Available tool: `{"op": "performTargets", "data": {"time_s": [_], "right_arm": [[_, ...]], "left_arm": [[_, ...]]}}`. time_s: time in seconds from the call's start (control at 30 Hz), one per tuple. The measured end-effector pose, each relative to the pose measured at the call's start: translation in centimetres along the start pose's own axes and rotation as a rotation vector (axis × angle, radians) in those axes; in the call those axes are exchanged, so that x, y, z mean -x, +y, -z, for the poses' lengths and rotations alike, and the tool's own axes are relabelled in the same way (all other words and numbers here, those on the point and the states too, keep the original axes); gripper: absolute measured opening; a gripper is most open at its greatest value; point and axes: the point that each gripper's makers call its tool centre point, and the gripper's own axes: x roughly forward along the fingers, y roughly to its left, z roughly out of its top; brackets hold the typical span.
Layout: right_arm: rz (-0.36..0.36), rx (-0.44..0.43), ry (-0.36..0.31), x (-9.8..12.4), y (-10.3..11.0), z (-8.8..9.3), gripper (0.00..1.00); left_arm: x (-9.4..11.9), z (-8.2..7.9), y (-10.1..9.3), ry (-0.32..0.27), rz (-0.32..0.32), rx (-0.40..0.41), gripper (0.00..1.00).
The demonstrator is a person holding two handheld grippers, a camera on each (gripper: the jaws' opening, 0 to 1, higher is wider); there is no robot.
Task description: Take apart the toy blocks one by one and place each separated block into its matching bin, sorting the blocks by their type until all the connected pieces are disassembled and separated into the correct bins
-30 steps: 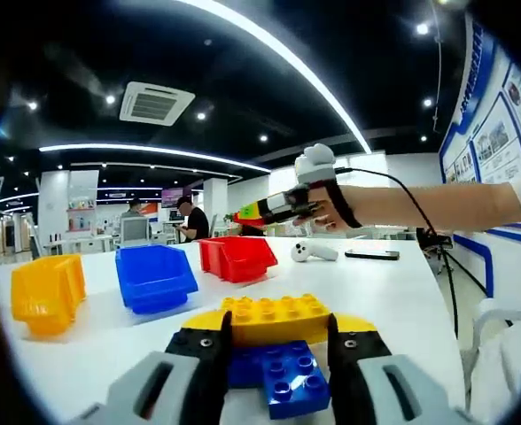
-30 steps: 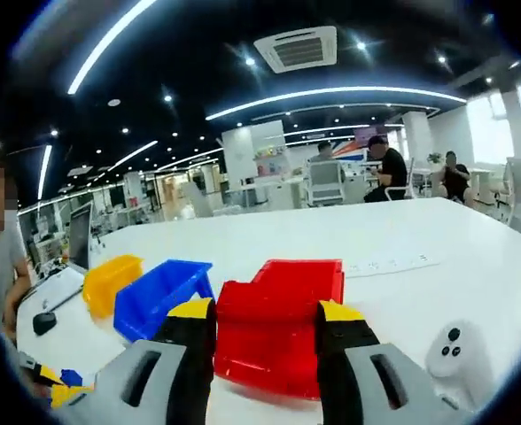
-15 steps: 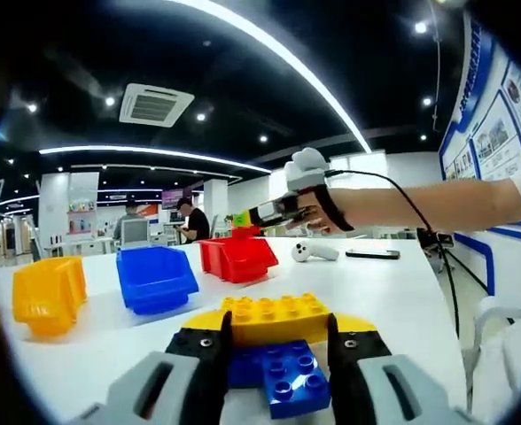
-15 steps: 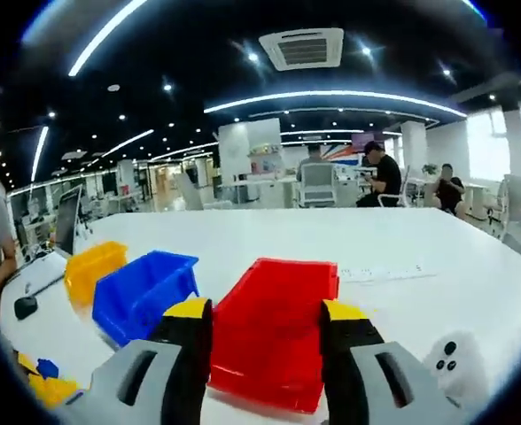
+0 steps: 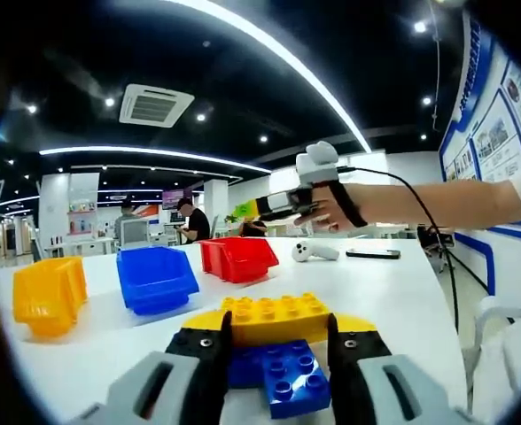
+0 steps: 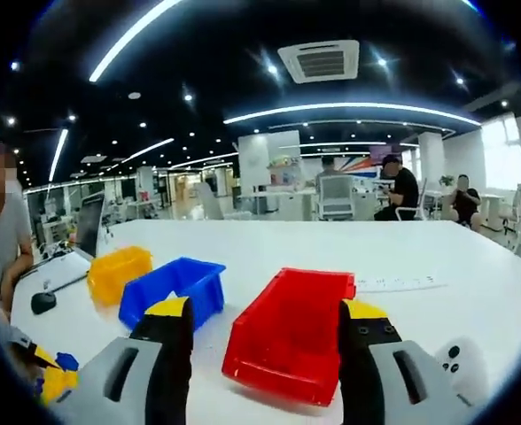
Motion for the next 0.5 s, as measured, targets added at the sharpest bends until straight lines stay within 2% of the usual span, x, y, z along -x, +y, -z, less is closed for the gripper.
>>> {"op": "performTargets", "data": {"time_s": [0.1, 0.27, 0.43, 0.5], "right_arm": [[-0.036, 0.018, 0.021, 0.8, 1.4, 0.4, 0.64], [-0.109, 0.038, 0.003, 2.6, 4.2, 0.2, 0.63], [-0.21, 0.057, 0.008, 4.6, 7.6, 1.6, 0.62], [-0.278, 0.065, 0.016, 6.1, 10.0, 2.7, 0.61]], "left_arm": [[0.0, 0.0, 0.0, -0.001, 0.0, 0.001, 0.44], [0.0, 0.0, 0.0, -0.004, -0.001, 0.002, 0.44], [0.0, 0.0, 0.1, -0.006, -0.004, 0.01, 0.44], [0.0, 0.0, 0.1, -0.006, -0.003, 0.012, 0.44]]}}
